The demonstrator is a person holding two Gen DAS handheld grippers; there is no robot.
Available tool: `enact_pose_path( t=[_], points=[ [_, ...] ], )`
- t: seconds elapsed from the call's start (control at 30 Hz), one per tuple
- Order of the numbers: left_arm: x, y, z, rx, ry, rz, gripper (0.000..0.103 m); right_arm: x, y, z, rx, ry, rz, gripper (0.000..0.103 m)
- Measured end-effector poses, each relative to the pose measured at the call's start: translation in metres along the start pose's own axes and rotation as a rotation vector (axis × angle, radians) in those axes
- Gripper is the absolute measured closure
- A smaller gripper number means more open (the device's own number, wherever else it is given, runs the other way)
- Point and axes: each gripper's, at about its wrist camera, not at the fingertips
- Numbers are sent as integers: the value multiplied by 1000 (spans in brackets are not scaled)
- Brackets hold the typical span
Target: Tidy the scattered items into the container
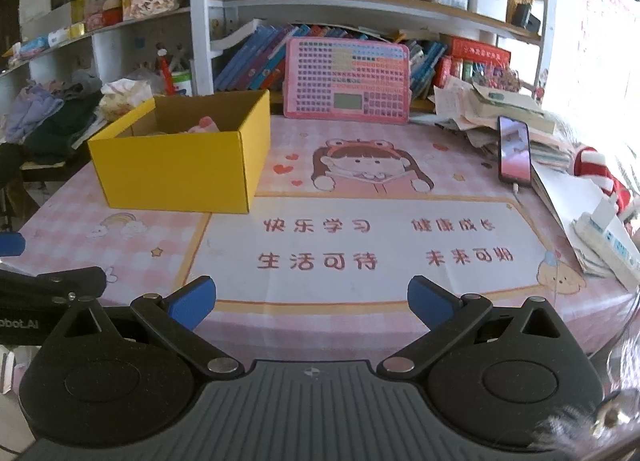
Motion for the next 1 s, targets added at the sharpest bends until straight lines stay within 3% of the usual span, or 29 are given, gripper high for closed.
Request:
enact_pose_path(
  t=[1.0],
  points=[
    [-1,-3,0,11,-13,-3,0,-3,-3,3,17,-13,16,0]
  ],
)
Point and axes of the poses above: each gripper's, at about its wrist camera, not at the fingertips, and y roughly the way its jaws point, x to its right, z to its top, and after that the axes turned 7 degrees about -y, right-handed
